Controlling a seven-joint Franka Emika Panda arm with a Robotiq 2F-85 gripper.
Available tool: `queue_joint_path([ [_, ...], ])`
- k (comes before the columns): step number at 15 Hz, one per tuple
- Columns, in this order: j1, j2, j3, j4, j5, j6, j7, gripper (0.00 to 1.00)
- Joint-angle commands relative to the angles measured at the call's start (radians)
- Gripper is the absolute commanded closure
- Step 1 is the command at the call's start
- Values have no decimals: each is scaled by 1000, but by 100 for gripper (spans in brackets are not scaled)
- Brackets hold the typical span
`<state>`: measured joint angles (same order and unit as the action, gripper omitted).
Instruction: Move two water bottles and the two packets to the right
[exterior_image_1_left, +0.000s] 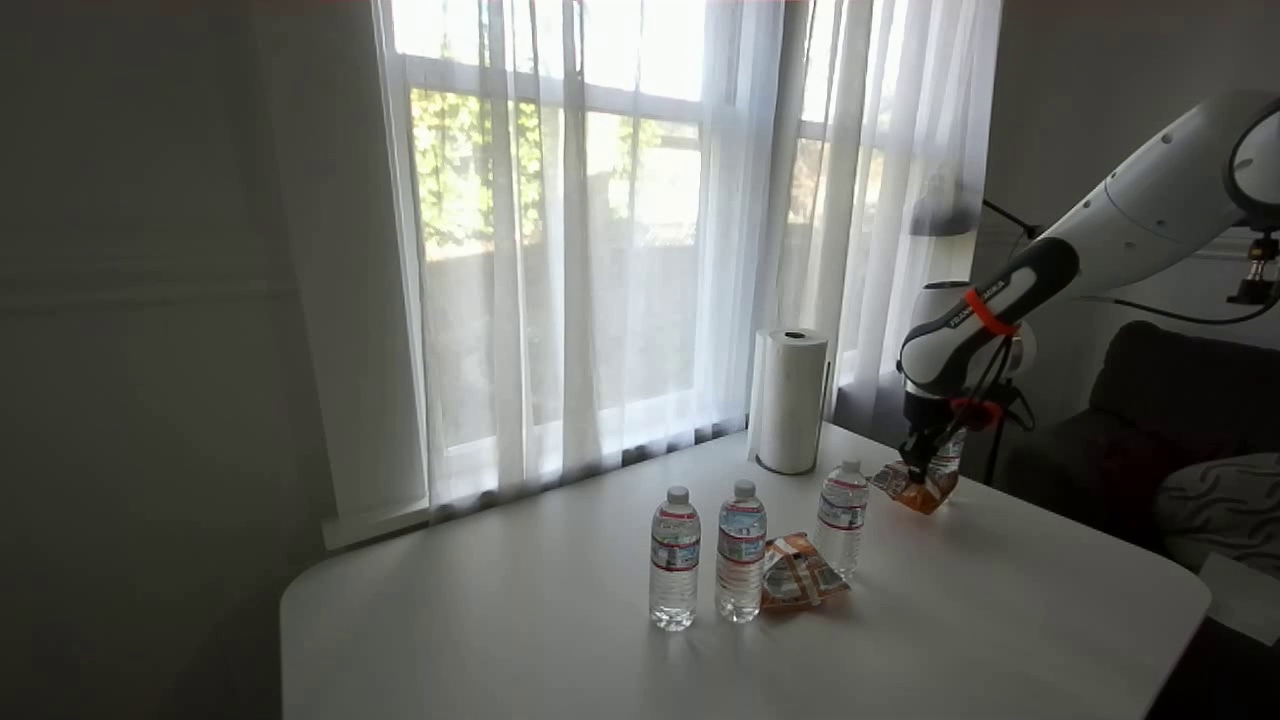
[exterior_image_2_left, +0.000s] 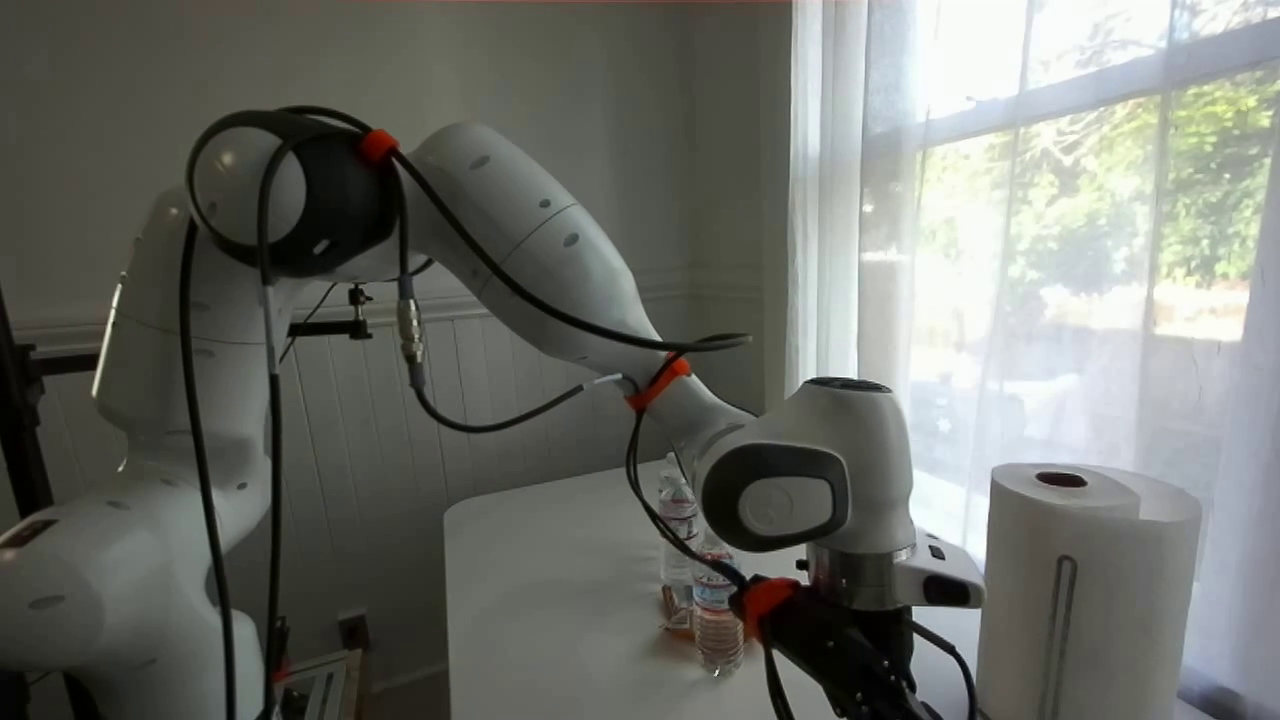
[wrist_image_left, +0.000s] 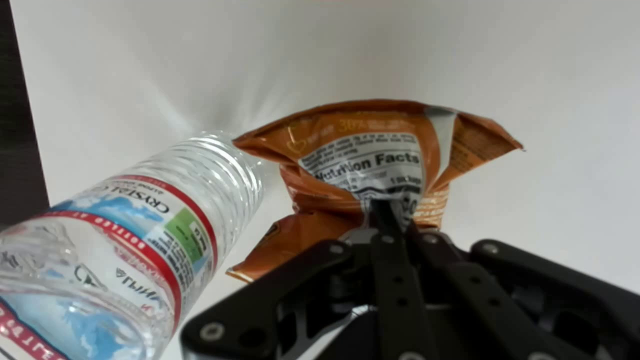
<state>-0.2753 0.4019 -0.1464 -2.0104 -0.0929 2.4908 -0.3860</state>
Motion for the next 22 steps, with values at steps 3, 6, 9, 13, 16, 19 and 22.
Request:
queue_joint_path([
  [3,-51,32,36,30,56,35,-74,100],
  [6,-60,42,47,32,66,46,-89,100],
  [9,-69,52,53,41,72,51,-98,100],
  [13,-81,63,57,59,76,51,-103,100],
  [16,-87,70,56,69,73,48,-104,100],
  [19,-87,75,57,77,73,34,-99,67],
  [22,-80,54,59,64,68,30,-95,47],
])
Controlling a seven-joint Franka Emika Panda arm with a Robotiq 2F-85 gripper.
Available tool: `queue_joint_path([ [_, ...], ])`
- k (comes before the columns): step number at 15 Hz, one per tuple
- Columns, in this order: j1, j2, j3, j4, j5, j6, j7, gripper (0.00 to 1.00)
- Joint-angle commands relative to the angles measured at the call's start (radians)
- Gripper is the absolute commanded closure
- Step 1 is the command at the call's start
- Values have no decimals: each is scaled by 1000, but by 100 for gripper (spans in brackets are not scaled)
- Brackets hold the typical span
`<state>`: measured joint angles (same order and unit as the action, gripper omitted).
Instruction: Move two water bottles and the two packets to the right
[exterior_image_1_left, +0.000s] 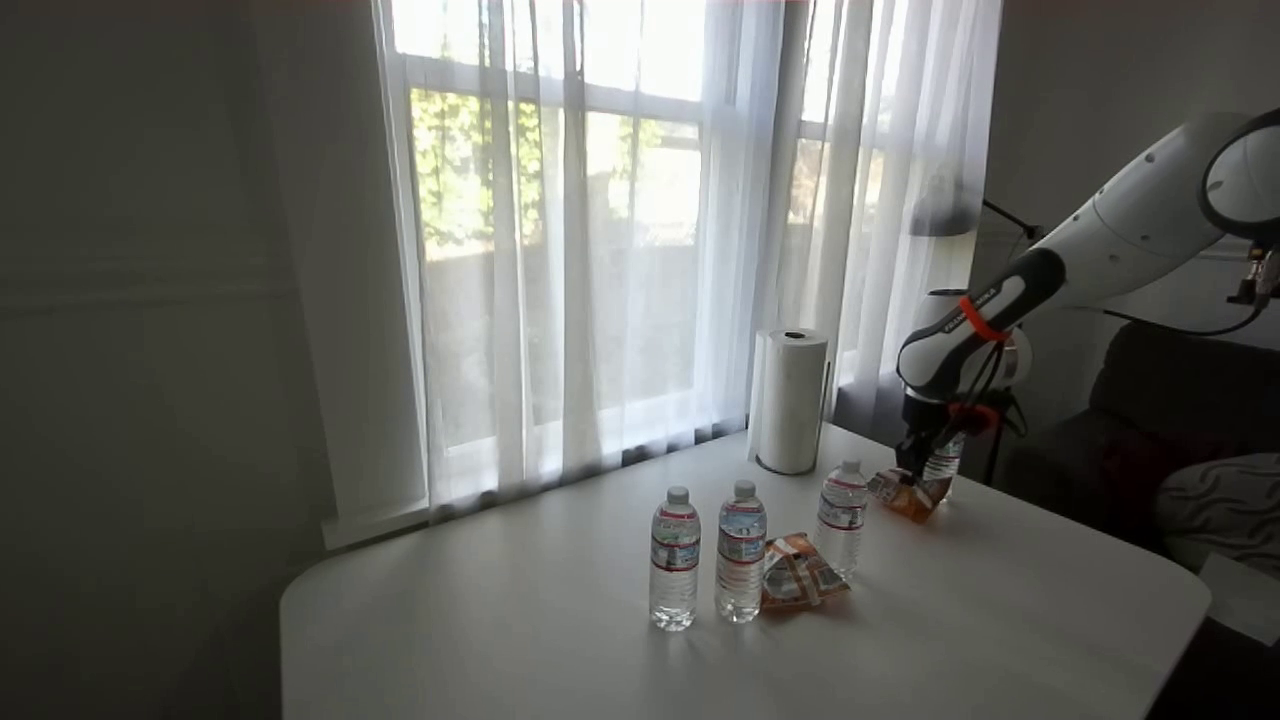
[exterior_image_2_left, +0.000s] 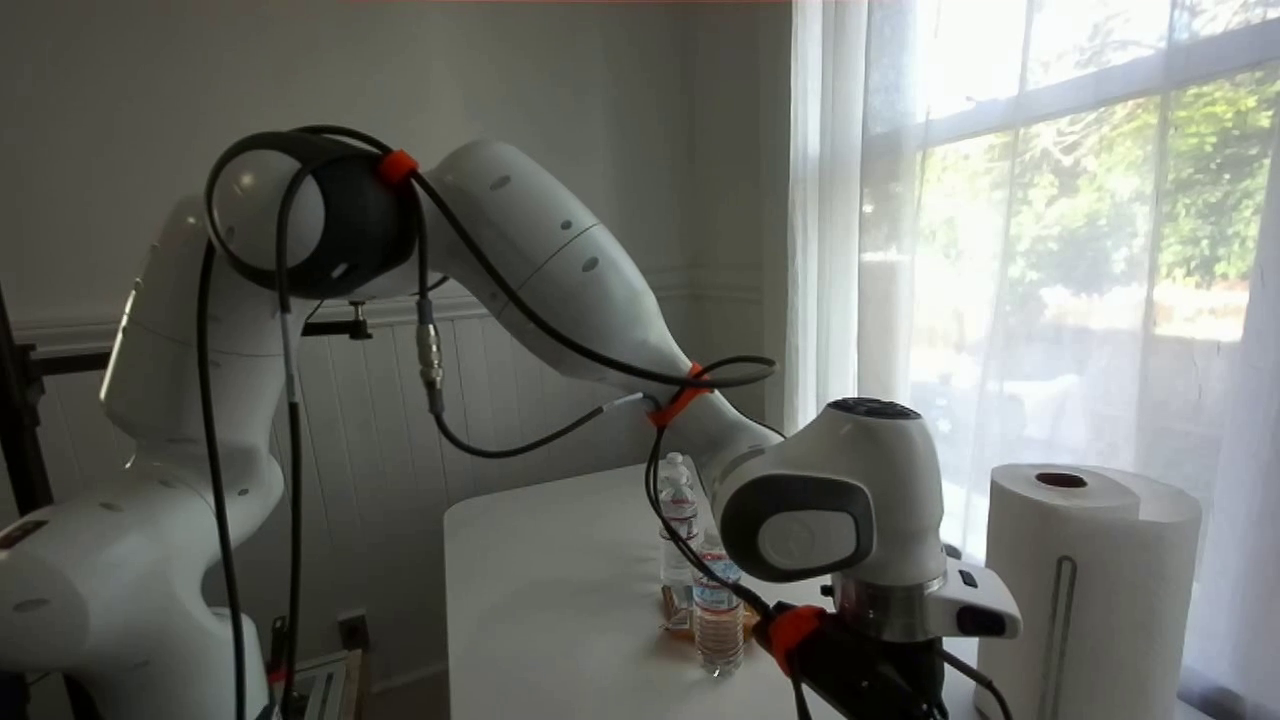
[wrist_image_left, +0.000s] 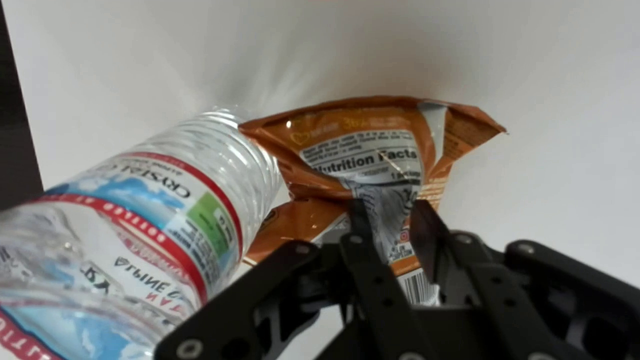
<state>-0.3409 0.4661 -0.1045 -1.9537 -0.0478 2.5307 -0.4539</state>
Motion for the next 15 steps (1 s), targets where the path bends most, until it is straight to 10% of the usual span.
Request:
queue_joint_path([
  [1,-11,-19,18,4,21,-10,-24,40],
  [7,19,-106,22,-33,10,-15,-2,1],
  [15,110,-307,28,-100,32,-216,89,0],
])
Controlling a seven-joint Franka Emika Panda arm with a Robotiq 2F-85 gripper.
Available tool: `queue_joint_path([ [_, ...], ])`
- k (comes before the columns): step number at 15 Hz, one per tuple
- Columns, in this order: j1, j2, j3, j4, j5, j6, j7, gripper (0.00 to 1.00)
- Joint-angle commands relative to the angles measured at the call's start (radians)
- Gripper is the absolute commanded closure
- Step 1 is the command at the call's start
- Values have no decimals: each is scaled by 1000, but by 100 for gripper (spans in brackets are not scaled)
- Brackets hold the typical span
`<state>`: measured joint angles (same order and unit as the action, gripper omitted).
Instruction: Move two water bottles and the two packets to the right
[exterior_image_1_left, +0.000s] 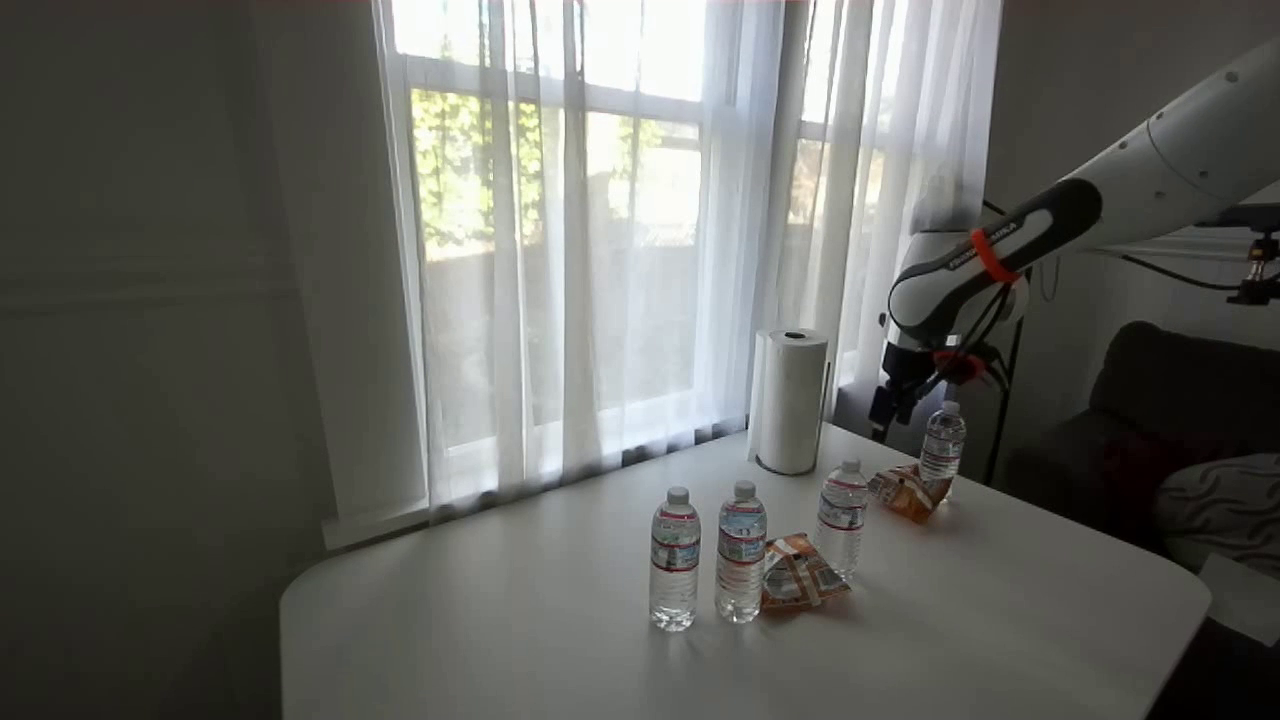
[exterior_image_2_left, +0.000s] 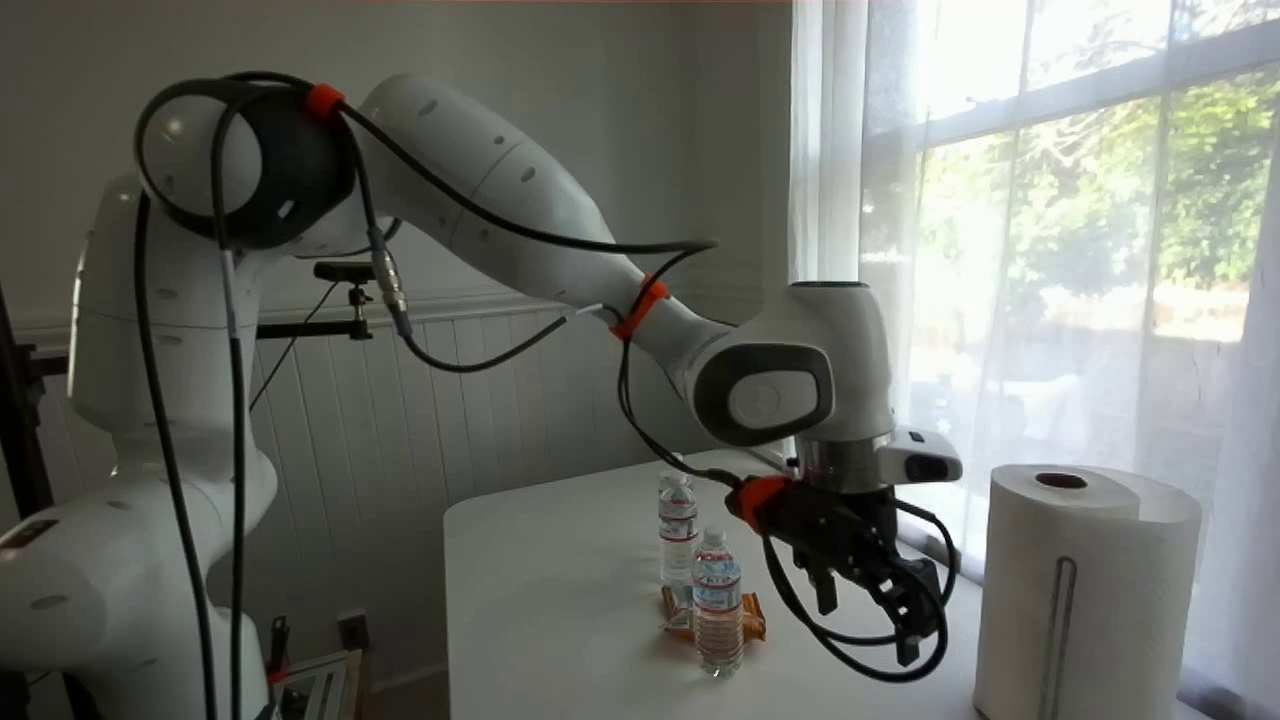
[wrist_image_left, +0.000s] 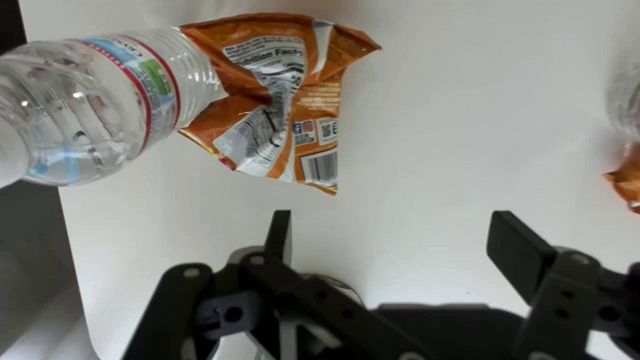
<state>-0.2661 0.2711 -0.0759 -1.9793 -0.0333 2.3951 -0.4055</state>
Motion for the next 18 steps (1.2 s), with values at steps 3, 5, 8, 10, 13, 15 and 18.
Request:
queue_joint_path([
  [3,73,-188,6,-103,42,-177,57,0],
  [5,100,-227,11,-122,74,-227,66,0],
  [8,138,-270,17,-146,113,-265,101,0],
  [10,162,-283,24,-164,126,-258,96,0],
  [13,188,-272,31,-179,134,-232,96,0],
  [15,199,-257,34,-180,135,-224,99,0],
  [18,209,-252,39,-193,130,-206,94,0],
])
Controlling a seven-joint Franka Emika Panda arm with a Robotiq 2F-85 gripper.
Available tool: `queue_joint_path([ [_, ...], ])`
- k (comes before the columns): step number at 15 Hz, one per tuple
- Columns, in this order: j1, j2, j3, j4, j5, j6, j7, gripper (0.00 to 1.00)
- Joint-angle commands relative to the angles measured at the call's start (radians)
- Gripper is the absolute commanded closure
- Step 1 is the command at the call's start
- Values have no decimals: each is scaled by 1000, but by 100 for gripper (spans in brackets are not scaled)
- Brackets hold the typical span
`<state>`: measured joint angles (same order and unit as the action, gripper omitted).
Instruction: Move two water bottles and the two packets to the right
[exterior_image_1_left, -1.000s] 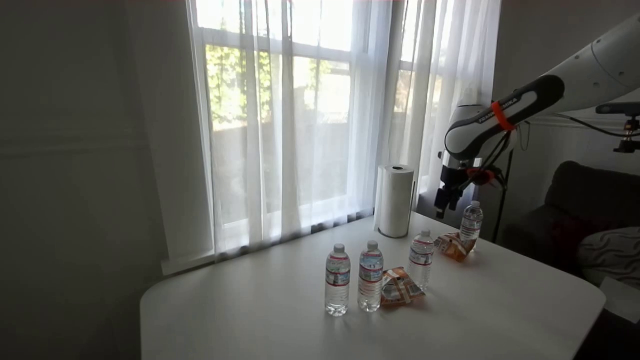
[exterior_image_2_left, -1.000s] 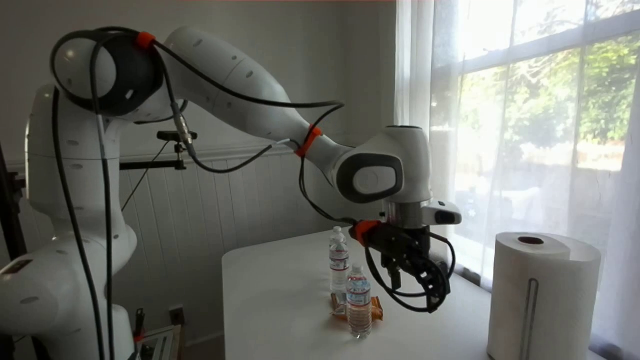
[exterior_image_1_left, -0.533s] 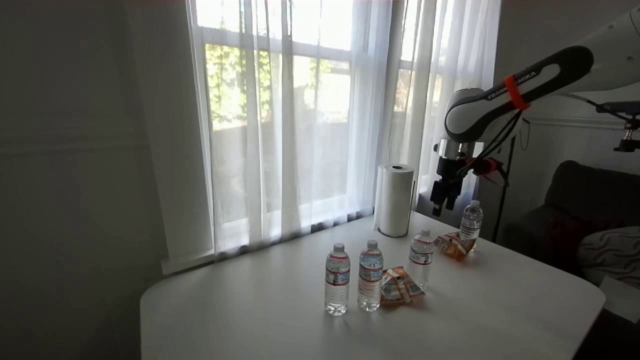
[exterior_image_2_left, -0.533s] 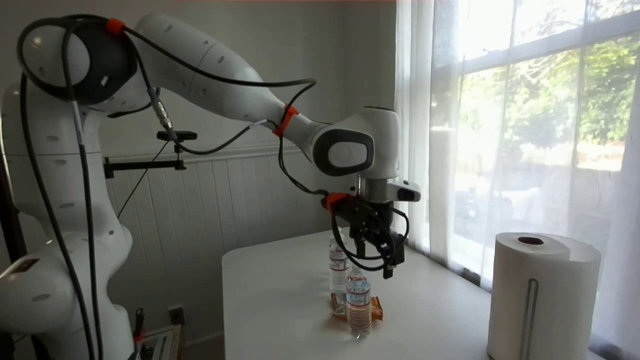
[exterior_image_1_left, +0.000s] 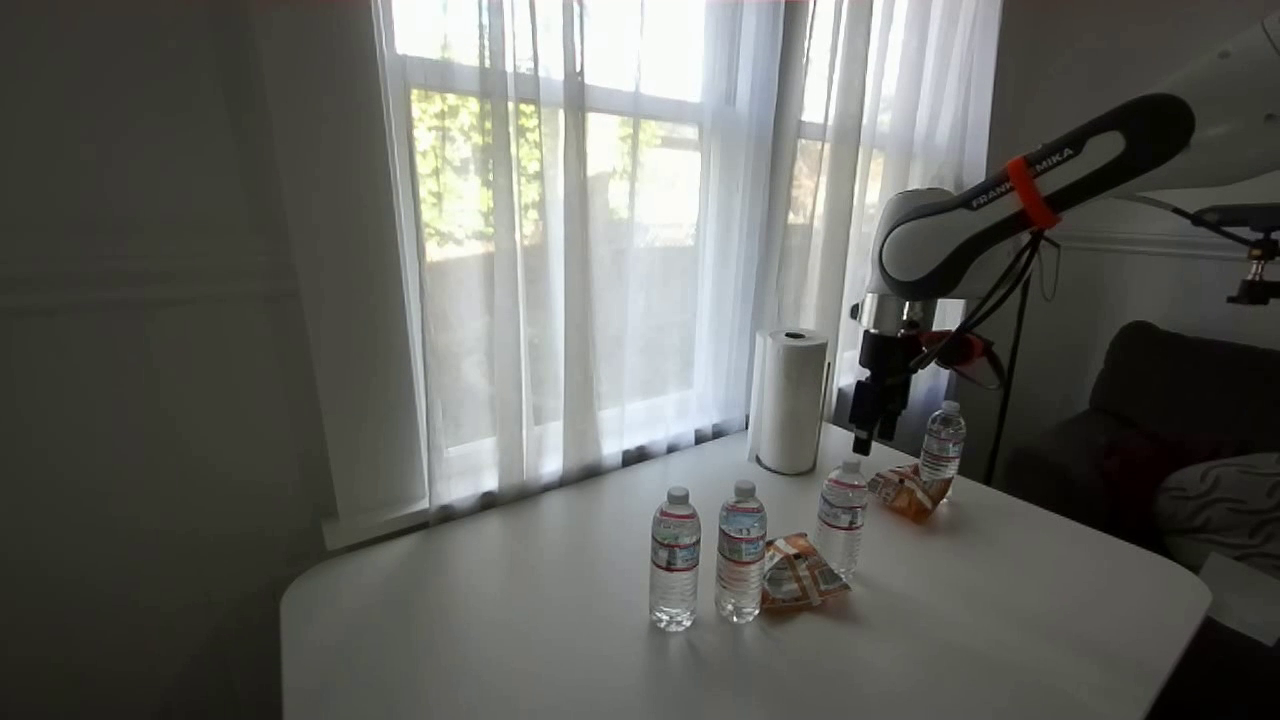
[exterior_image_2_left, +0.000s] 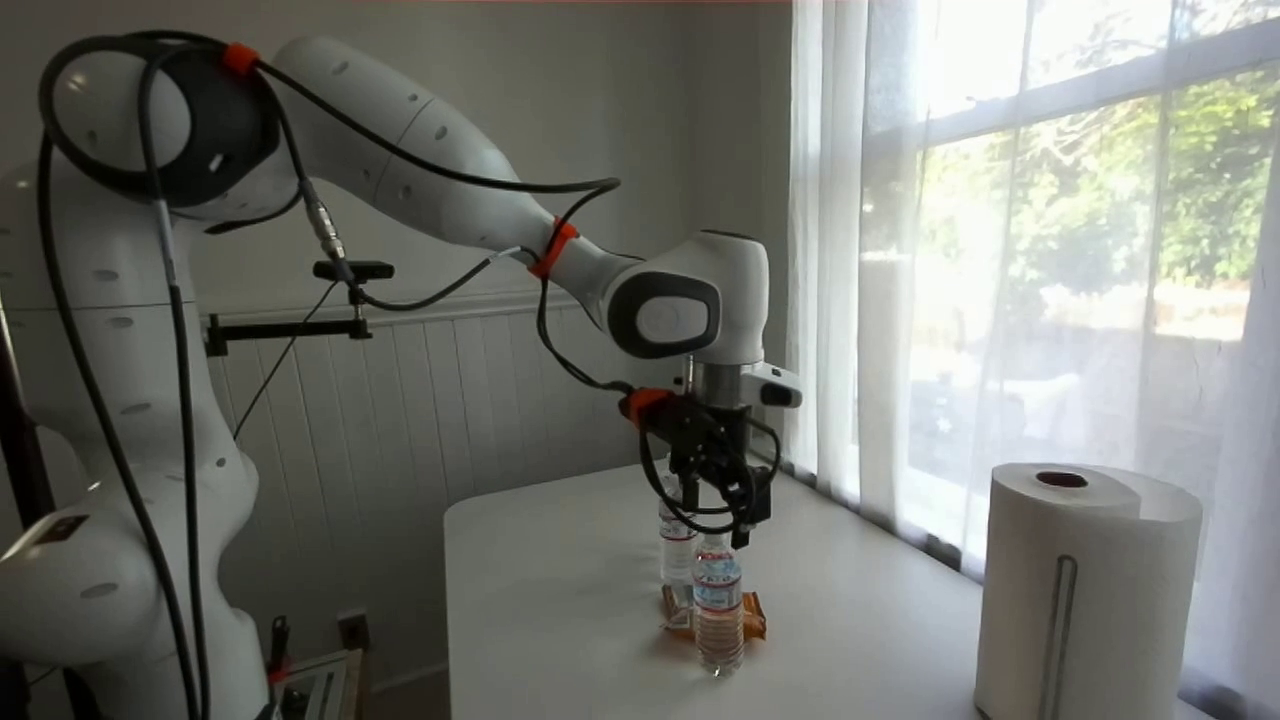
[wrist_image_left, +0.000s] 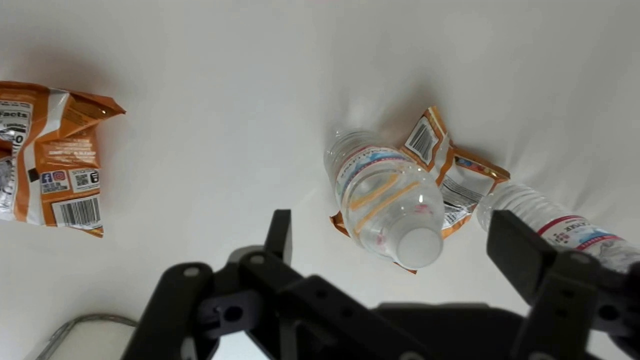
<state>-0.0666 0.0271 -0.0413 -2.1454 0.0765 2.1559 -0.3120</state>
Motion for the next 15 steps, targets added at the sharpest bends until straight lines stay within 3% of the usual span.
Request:
queue_joint_path([
  [1,12,-3,5,-28,20,39,0,2],
  [11,27,47,30,-40,-4,155,-14,27],
  [12,27,51,32,-40,-4,161,-15,34],
  [13,27,54,34,-39,-7,164,-15,52],
  [15,26,58,36,-38,-11,167,-15,67],
])
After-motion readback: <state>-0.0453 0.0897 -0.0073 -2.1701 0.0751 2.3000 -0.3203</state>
